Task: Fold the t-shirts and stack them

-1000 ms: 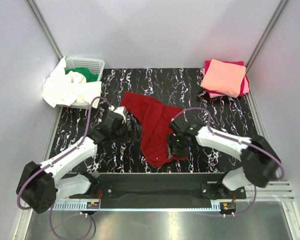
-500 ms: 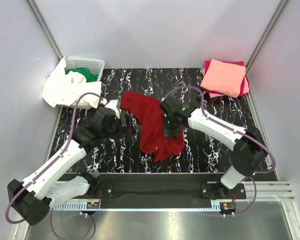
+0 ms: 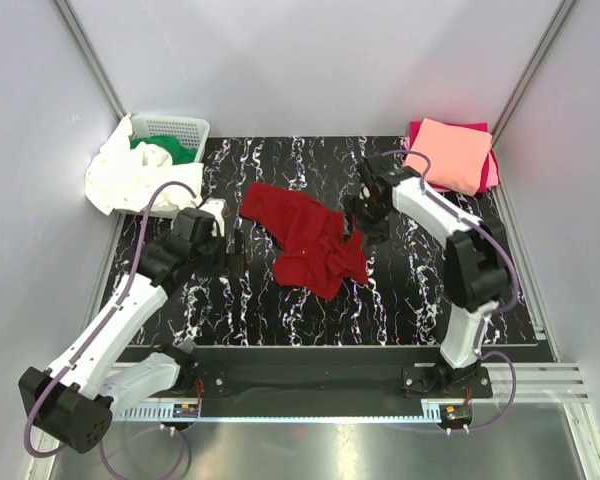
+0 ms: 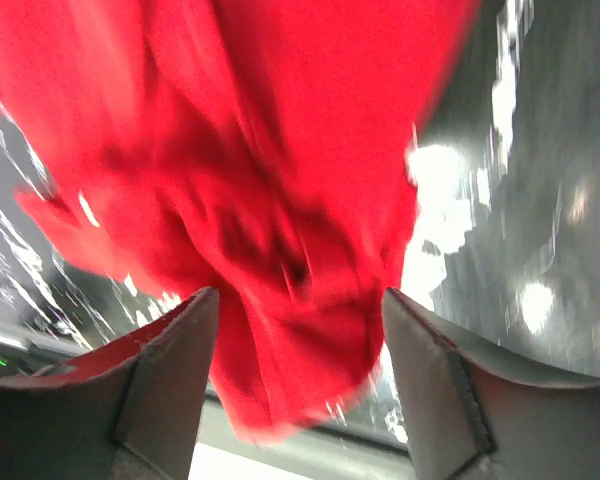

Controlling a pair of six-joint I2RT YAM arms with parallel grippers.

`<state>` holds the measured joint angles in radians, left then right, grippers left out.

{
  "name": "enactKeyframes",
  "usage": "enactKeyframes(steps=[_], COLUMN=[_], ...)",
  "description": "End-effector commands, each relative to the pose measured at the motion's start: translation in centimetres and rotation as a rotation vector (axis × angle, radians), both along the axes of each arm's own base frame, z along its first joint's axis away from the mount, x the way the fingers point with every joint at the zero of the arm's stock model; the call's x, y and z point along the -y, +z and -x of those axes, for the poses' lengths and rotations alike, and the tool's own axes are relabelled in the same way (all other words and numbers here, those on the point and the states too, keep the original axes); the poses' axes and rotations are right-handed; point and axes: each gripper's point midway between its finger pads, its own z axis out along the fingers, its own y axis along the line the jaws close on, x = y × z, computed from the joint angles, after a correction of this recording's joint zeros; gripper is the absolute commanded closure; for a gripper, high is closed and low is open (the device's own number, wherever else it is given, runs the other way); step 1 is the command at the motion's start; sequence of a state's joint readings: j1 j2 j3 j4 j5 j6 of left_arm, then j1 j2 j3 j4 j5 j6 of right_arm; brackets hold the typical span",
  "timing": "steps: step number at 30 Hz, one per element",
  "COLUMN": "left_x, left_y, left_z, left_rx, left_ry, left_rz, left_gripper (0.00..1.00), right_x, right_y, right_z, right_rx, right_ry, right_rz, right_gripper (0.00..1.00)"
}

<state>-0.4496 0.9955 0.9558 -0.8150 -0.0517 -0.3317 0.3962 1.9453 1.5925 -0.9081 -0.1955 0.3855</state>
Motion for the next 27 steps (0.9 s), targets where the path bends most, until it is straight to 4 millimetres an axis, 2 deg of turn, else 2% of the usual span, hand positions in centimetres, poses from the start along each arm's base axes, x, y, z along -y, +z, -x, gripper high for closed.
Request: enactKeyframes(steps=[1, 2, 3, 5, 6, 7, 8, 9, 10, 11, 12, 15, 18, 20, 27], left_x=[0.5, 0.5, 0.7, 0.8, 0.7, 0.7, 0.6, 0.5, 0.4, 0.4, 0.4, 0.4, 0.2, 0.0, -0.2], left_y=[-0.1, -0.5, -0.6, -1.5, -1.5, -1.4, -1.3, -1.4, -1.5, -1.4, -1.5, -1.5, -1.7, -1.6, -1.5], left_z=[0.1, 0.1, -0.1, -0.1, -0.1, -0.2, -0.2, -0.4, -0.3, -0.3, -0.3, -0.3, -0.3, -0.4, -0.4], left_rx=[0.039, 0.037, 0.047, 0.036, 0.030, 0.031, 0.036, 0.041, 0.039, 0.043, 0.041, 0.043, 0.039, 0.041, 0.049], left_ry=[-0.069, -0.070, -0.073, -0.075, -0.074, -0.075, -0.069, -0.064, -0.062, -0.061, -0.062, -0.059, -0.050, -0.040, -0.030], left_rz=[0.042, 0.043, 0.051, 0.051, 0.049, 0.046, 0.042, 0.042, 0.046, 0.046, 0.049, 0.050, 0.039, 0.034, 0.032], left_gripper=[0.01, 0.01, 0.01, 0.01, 0.01, 0.01, 0.01, 0.01, 0.01, 0.01, 0.01, 0.01, 0.01, 0.01, 0.01], right_x=[0.9, 1.5, 1.0, 0.4, 0.6, -0.5, -0.9, -0.9, -2.2, -2.2, -2.8, -3.4, -4.2, -5.0, -6.2], right_y=[5.6, 4.1, 5.4, 5.0, 4.5, 4.2, 4.0, 3.1, 3.1, 1.3, 1.0, -0.9, -1.8, -1.7, -5.0], right_z=[3.2, 5.3, 6.7, 8.7, 10.4, 11.5, 12.2, 13.7, 13.7, 15.0, 15.4, 15.5, 14.8, 14.0, 12.8], right_rx=[0.152, 0.111, 0.153, 0.173, 0.169, 0.199, 0.212, 0.203, 0.253, 0.208, 0.199, 0.172, 0.163, 0.172, 0.121], right_ry=[0.003, -0.013, 0.003, 0.009, -0.011, 0.016, 0.012, -0.011, -0.001, -0.012, -0.007, -0.008, 0.006, 0.016, 0.037], right_rz=[-0.015, -0.004, -0.032, -0.025, -0.014, -0.004, -0.011, -0.034, -0.084, -0.106, -0.136, -0.121, -0.108, -0.116, -0.049], right_gripper=[0.28, 0.30, 0.31, 0.31, 0.32, 0.32, 0.33, 0.34, 0.34, 0.36, 0.36, 0.36, 0.36, 0.36, 0.39])
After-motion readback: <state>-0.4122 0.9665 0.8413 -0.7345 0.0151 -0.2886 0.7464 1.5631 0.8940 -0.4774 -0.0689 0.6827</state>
